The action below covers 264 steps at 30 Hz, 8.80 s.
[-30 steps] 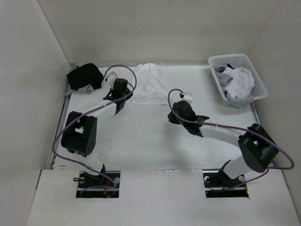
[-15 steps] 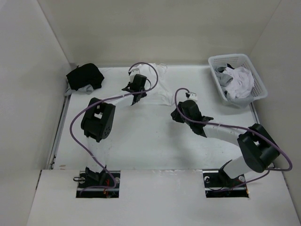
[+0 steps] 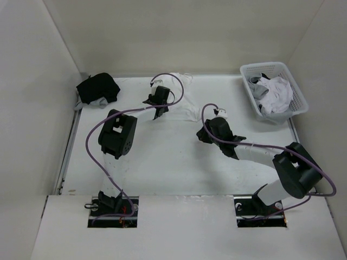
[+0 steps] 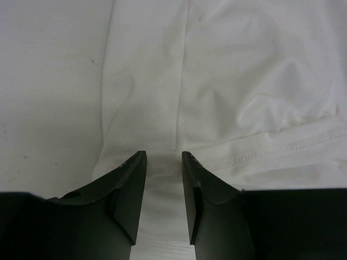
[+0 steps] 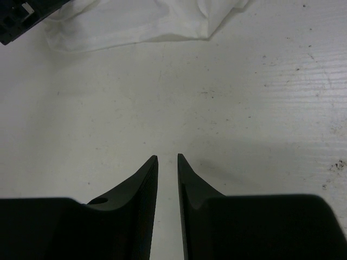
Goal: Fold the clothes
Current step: Flatten the tank top out, then fold the tank top
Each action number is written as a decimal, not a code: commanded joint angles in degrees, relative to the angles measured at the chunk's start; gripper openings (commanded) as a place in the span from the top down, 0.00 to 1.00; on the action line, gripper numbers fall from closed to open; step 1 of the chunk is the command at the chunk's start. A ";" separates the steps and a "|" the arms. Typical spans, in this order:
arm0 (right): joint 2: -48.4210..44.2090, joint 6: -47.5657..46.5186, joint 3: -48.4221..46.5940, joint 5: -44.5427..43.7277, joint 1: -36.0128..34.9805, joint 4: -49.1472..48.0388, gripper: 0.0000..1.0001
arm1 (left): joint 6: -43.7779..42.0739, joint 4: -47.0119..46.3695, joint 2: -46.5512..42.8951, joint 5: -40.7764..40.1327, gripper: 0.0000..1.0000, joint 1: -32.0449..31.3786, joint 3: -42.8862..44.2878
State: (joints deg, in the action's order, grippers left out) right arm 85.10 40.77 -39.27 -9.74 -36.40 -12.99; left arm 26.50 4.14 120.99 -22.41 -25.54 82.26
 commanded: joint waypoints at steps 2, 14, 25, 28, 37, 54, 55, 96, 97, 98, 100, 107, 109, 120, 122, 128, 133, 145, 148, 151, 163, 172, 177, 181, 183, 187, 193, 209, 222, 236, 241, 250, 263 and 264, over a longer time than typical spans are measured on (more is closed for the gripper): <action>0.94 0.27 -0.90 0.86 -0.55 -3.97 0.75 | -0.93 -3.87 -1.80 0.62 0.67 -0.34 1.33; -1.25 0.36 -0.72 1.30 -0.29 -4.32 0.74 | -0.66 -3.18 -1.11 0.53 0.74 -1.31 -1.31; -2.23 1.59 -1.60 0.51 4.62 -4.67 0.64 | 0.30 -1.51 -0.67 -1.05 0.89 -1.84 -2.10; 1.54 2.37 -3.70 -0.28 7.00 -4.85 0.61 | 1.18 -1.51 -1.54 -1.14 0.94 -1.40 -2.37; 6.21 2.73 -6.96 1.56 9.03 -6.17 0.58 | 2.06 -3.00 -4.70 -3.69 1.00 -0.43 -4.65; 25.54 4.32 -25.40 6.48 13.86 -1.78 0.48 | 10.84 -7.57 -27.03 -2.64 1.00 -0.08 -16.42; 26.51 4.05 -26.81 6.83 13.86 -0.12 0.49 | 11.63 -7.83 -27.82 -2.11 1.00 0.53 -17.21; 23.44 3.44 -21.47 6.57 13.51 -2.65 0.64 | 1.88 -4.67 -1.63 -1.58 0.92 0.62 -4.30; 23.44 3.35 -21.55 6.57 13.51 -2.65 0.68 | 2.32 -4.23 -2.42 -1.84 0.93 0.62 -4.30; 23.44 3.17 -21.73 6.57 13.51 -2.65 0.74 | 2.50 -3.97 -3.03 -2.10 0.93 0.62 -4.30; 23.44 2.91 -22.25 6.57 13.51 -2.48 0.83 | 2.59 -3.62 -5.49 -2.54 0.94 0.45 -4.30; 19.59 -0.78 -24.28 5.52 13.86 -0.55 0.96 | 4.96 -2.74 -17.00 -4.48 0.93 0.71 -7.11; 16.78 -2.01 -23.84 4.47 13.69 0.34 0.96 | 6.36 -2.74 -19.73 -4.57 0.96 1.06 -8.25; -5.01 -14.22 -28.40 -2.92 10.88 10.52 0.96 | 22.62 -3.62 -35.99 12.55 1.00 6.86 -11.25; -10.02 -15.98 -29.99 -4.49 9.12 12.37 0.96 | 24.55 -2.65 -39.50 15.20 0.99 7.30 -10.72; -24.26 -18.63 -29.11 -12.15 3.58 15.10 0.97 | 25.88 0.95 -49.96 18.27 0.93 7.04 -10.89; -26.66 -17.84 -28.06 -8.11 0.07 16.95 0.97 | 26.67 1.05 -52.26 23.55 0.93 6.07 -13.70; -1.10 -18.09 -52.98 2.09 10.87 18.96 0.99 | 27.91 2.44 -30.12 26.29 0.98 10.38 11.48; 1.64 -19.76 -64.32 2.09 11.31 22.91 0.98 | 26.33 5.17 -29.67 24.27 0.99 10.38 19.68; 0.07 -21.61 -67.08 2.44 10.96 24.07 0.96 | 24.22 4.21 -34.05 21.28 0.99 9.86 17.34; -14.70 -10.82 -14.48 1.74 5.78 11.07 0.96 | 24.91 -10.81 -51.99 15.65 0.96 8.89 -35.55; -8.55 -0.70 9.45 1.83 -0.90 6.05 0.94 | 26.58 -15.13 -54.62 18.28 0.96 7.31 -62.90; -17.75 3.78 12.90 -2.47 -6.96 13.85 0.58 | 27.64 -13.38 -61.56 16.79 0.89 4.32 -68.98; -25.32 6.42 12.90 -3.63 -7.06 18.61 0.53 | 28.78 -12.93 -67.45 16.26 0.71 4.49 -71.35; -26.91 7.65 12.90 -1.96 -6.71 20.02 0.53 | 28.96 -12.23 -70.79 16.09 0.67 4.23 -72.06; -28.58 10.90 14.21 -2.74 -6.79 25.11 0.54 | 29.40 -3.12 -78.43 15.74 0.66 3.79 -71.80; -28.24 16.44 17.64 -3.71 -6.88 25.21 0.66 | 30.80 12.65 -81.28 8.62 0.61 4.58 -68.82; -29.82 23.21 18.26 -3.18 -15.58 23.63 0.60 | 28.17 -1.86 -62.18 16.70 0.73 2.47 -64.94; -20.32 21.89 14.92 -10.91 -17.16 23.45 0.94 | 28.08 10.61 -70.18 17.49 0.98 2.12 -63.28; -40.62 36.30 9.49 -14.60 -40.44 55.77 0.99 | 34.84 43.91 -96.99 10.12 1.00 -6.40 -53.18; -39.93 29.39 1.75 -19.44 -38.19 59.32 0.99 | 30.91 44.57 -93.59 5.19 1.00 -6.06 -44.31; -31.94 2.93 -1.60 -8.30 -8.49 35.43 0.99 | 23.77 16.19 -68.99 8.08 1.00 2.98 -39.64; -5.49 -7.29 -13.90 5.25 12.54 19.33 0.98 | 25.35 -0.97 -36.99 10.37 1.00 8.97 -26.02; -3.82 -7.29 -14.78 5.52 12.89 18.71 0.98 | 25.61 -1.33 -34.88 10.55 1.00 9.41 -24.88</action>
State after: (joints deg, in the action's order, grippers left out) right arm 77.91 36.10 -50.48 -7.31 -24.82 11.90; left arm 51.22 8.47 82.54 -12.14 -17.47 53.80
